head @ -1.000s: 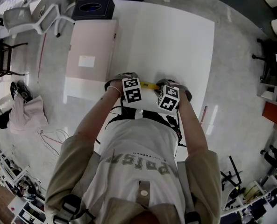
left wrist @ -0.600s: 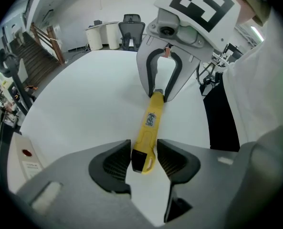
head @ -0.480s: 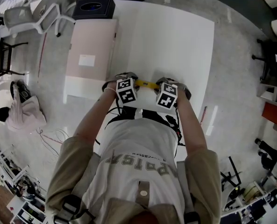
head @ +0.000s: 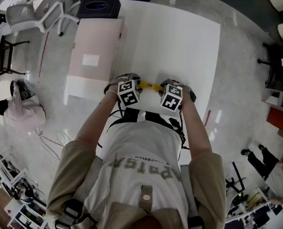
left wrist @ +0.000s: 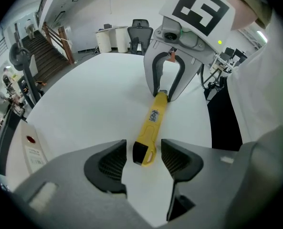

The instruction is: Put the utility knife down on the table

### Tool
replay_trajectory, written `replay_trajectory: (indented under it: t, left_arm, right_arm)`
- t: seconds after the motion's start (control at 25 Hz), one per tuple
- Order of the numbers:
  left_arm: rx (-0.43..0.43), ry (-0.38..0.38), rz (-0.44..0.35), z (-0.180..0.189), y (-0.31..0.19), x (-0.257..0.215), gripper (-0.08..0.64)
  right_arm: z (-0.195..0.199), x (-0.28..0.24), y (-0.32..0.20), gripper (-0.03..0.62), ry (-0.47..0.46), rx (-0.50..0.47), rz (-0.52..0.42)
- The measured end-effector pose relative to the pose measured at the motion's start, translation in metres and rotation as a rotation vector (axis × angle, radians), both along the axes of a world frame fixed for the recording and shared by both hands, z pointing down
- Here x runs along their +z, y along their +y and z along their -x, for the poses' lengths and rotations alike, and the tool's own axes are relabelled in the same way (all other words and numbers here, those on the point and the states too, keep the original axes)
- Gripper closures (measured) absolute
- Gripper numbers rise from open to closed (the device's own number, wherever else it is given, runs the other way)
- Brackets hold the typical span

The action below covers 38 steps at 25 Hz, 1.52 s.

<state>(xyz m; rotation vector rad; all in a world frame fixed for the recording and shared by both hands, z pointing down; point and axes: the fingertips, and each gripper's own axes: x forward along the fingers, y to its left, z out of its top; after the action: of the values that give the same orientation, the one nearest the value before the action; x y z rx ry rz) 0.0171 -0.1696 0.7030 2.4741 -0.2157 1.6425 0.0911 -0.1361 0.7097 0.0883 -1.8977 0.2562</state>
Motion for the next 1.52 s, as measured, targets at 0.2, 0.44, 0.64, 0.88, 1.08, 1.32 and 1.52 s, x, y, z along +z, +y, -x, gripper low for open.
replay_trajectory:
  t: [0.2,0.44,0.64,0.88,1.08,1.32,1.52]
  left_arm:
    - [-0.036,0.01,0.018,0.008,0.001,-0.001,0.321]
    - [-0.098,0.043,0.022,0.014,-0.005,-0.005,0.321]
    - [-0.134,0.095,0.029,0.012,-0.009,-0.016,0.321]
    - [-0.334,0.31,0.013,0.01,-0.029,-0.061,0.321]
    - [-0.561,0.516,-0.109,0.023,-0.062,-0.121,0.333]
    - [-0.78,0.731,-0.289,0.056,-0.087,-0.197,0.388]
    - [-0.84,0.802,-0.477,0.078,-0.092,-0.247,0.448]
  right_arm:
    - [0.0,-0.006,-0.001,0.454,-0.054,0.062,0.004]
    - [0.003,-0.009,-0.002,0.443,-0.087,0.118,0.001]
    - [0.004,-0.027,-0.01,0.443,-0.16,0.221,-0.022]
    - [-0.002,-0.095,-0.047,0.443,-0.424,0.544,-0.178]
    - [-0.027,-0.173,-0.083,0.443,-0.631,0.832,-0.455]
    - [-0.051,-0.261,-0.092,0.443,-0.776,1.047,-0.733]
    - [-0.061,-0.308,-0.082,0.477,-0.781,1.085,-0.93]
